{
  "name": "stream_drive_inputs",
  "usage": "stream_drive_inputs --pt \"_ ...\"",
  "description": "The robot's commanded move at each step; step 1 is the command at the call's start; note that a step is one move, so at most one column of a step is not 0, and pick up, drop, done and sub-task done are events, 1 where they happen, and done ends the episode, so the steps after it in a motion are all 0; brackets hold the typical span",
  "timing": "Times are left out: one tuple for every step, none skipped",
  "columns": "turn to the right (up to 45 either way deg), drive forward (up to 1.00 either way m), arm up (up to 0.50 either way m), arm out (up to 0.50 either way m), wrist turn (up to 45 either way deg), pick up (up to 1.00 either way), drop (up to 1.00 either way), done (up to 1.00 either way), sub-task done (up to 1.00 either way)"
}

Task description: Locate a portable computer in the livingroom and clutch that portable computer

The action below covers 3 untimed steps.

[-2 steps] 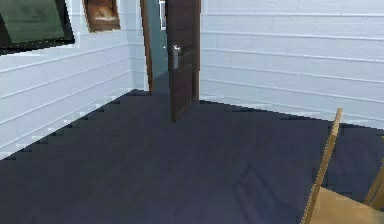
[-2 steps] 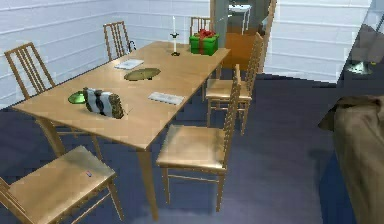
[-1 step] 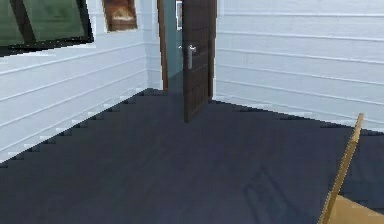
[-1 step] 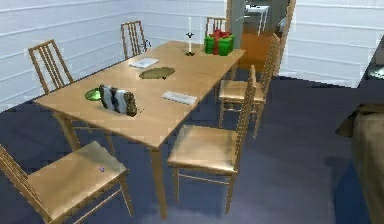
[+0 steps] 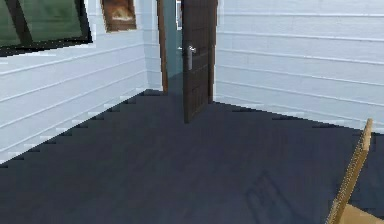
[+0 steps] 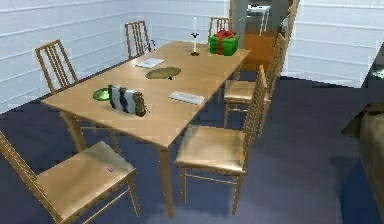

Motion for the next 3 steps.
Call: stream_drive_inputs --pt "-45.0 0.00 0.00 0.00 0.0 0.00 0.00 0.00 0.00" --pt "-45.0 0.00 0.00 0.00 0.0 0.00 0.00 0.00 0.00" --pt "0.0 0.60 0.00 0.00 0.0 0.00 0.00 0.00 0.00"
